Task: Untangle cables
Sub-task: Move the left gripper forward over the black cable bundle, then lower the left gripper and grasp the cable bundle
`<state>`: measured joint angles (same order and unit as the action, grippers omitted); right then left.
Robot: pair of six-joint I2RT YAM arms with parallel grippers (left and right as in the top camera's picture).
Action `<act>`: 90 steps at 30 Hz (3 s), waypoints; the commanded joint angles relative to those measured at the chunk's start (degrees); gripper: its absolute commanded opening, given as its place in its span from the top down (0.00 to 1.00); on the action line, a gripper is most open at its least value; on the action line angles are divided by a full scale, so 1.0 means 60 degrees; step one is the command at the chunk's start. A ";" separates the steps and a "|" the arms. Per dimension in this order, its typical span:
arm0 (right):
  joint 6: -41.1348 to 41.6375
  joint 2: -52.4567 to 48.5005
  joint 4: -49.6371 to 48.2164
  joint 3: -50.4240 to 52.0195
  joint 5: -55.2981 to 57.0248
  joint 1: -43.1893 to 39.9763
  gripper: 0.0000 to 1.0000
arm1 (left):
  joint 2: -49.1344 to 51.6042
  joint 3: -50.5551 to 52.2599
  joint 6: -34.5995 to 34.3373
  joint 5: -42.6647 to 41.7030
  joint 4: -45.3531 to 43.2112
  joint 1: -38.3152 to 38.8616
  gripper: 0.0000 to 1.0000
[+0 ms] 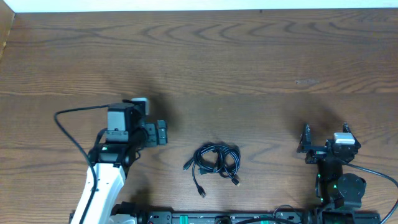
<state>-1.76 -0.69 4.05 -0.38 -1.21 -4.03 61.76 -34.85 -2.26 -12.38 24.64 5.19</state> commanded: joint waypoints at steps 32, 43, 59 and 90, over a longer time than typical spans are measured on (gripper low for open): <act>-0.0076 0.0058 0.0051 0.0011 0.0109 0.0055 0.01 | 0.0204 -0.0339 0.2189 -0.1865 0.1337 0.3428 0.02; -0.0076 -0.0011 0.0051 0.0011 0.0109 0.0055 0.01 | 0.0787 -0.0339 0.2809 -0.1829 0.2637 0.3439 0.02; -0.0080 -0.0011 0.0051 0.0011 0.0109 0.0055 0.01 | 0.1177 -0.0339 0.2801 -0.1836 0.2656 0.3446 0.02; -0.0076 -0.0011 0.0051 0.0011 0.0109 0.0055 0.01 | 0.1177 -0.0339 0.3410 -0.1869 0.2714 0.4892 0.02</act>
<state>-1.76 -0.73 4.05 -0.38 -1.21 -4.03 68.58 -35.59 15.77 -22.85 41.74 32.18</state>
